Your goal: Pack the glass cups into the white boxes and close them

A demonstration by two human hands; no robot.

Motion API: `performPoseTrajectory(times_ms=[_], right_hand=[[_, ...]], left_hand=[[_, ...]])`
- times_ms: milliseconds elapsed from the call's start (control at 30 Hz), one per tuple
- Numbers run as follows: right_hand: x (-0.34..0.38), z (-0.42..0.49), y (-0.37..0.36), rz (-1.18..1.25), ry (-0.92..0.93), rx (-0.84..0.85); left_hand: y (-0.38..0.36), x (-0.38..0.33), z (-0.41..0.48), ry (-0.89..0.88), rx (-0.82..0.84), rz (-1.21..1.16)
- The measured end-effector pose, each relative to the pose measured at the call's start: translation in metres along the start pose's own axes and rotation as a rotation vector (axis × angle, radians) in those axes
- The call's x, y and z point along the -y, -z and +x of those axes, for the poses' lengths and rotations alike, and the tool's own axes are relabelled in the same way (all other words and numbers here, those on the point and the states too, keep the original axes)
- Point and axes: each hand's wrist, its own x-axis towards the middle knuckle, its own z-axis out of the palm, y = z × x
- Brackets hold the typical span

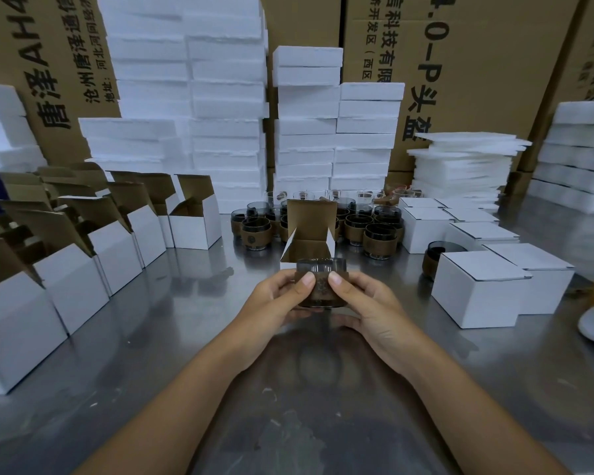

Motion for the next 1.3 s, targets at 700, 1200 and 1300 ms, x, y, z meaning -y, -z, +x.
performPoseTrajectory(times_ms=[700,1200,1300], right_hand=[[0.005,0.006,0.007,0.316,-0.167,0.046],[-0.002,-0.001,-0.002,0.002,0.191,-0.079],[-0.002,0.000,-0.003,-0.037,0.264,-0.172]], left_hand=[[0.004,-0.005,0.001,-0.016,0.052,-0.021],[0.000,-0.005,-0.004,0.010,0.138,-0.032],[0.000,-0.006,-0.004,0.017,0.148,-0.030]])
